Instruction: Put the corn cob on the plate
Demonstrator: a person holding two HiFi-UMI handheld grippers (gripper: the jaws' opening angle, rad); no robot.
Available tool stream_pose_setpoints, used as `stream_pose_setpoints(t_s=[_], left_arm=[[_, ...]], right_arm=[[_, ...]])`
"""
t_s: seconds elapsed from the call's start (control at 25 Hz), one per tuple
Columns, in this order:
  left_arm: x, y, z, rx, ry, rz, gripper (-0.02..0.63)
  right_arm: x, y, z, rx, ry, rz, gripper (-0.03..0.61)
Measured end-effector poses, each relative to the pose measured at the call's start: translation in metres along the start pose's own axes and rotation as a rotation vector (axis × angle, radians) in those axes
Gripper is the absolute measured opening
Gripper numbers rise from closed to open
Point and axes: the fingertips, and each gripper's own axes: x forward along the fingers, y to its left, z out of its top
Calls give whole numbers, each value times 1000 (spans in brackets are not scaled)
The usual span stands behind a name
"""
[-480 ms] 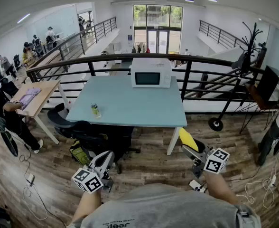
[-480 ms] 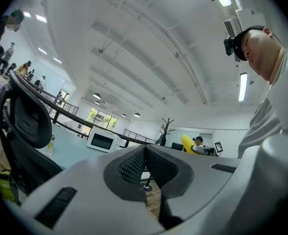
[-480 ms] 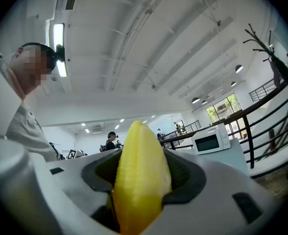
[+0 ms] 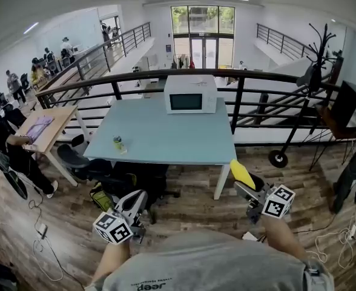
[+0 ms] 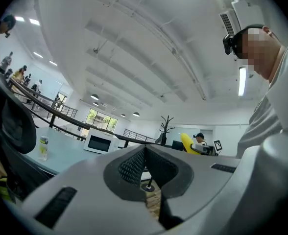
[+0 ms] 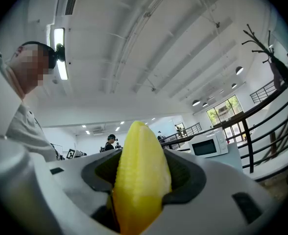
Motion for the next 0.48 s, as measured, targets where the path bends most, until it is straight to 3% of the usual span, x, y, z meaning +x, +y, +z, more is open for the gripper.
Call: stream_pose_setpoints(t_s=[0.48], left_arm=[[47, -31, -1, 20, 6, 6, 6]], right_arm=[[-34, -35, 17, -48, 23, 4, 252]])
